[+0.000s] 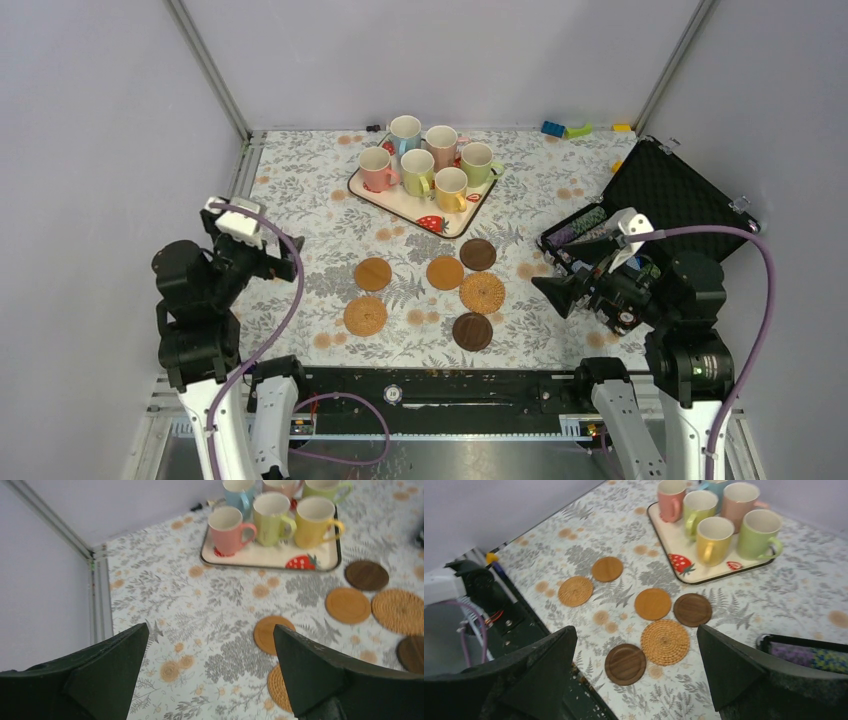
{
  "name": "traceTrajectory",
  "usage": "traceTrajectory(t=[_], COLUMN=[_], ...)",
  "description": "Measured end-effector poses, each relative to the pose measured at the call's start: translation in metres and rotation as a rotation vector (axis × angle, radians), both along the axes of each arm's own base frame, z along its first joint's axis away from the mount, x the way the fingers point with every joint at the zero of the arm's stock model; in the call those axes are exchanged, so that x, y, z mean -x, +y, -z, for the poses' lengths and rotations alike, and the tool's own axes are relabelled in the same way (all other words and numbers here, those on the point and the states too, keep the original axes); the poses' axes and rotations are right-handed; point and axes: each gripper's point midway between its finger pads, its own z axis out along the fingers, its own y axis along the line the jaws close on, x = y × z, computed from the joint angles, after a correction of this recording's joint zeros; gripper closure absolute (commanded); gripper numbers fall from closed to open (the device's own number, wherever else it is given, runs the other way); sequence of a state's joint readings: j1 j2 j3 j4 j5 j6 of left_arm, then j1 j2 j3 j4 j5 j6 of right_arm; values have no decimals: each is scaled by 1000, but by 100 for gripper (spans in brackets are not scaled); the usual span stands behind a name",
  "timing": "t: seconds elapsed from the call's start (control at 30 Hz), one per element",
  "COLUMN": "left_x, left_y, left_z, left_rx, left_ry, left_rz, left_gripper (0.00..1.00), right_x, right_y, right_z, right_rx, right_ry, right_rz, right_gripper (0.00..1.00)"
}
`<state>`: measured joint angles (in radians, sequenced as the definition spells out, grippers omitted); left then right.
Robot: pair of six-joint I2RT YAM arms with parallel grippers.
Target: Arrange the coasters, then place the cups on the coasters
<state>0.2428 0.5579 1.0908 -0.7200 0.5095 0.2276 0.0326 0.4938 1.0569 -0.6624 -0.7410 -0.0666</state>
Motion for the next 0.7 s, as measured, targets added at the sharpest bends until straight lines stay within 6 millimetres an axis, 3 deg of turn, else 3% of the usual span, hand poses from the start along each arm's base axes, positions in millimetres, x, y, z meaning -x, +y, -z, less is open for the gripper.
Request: traceTrajectory(t=[0.13, 0.37, 0.53, 0.7], left_x=[1, 13, 16, -1], left_y=[-8, -25, -38, -53], left_z=[45, 132, 167, 184], left_rx=[-73, -138, -124, -155], left_ry=[94, 261, 322, 359], left_rz=[108, 319, 443, 520], left_gripper=[1, 1, 1, 1], right_x=[4, 6, 1, -2], right_y=[11, 20, 21, 22], right_z=[16, 17, 22, 25], right_rx=[-14, -22, -26, -27], right_ry=[49, 50, 73, 86], right_rz=[-91, -171, -187, -187], right_gripper=[2, 2, 2, 2])
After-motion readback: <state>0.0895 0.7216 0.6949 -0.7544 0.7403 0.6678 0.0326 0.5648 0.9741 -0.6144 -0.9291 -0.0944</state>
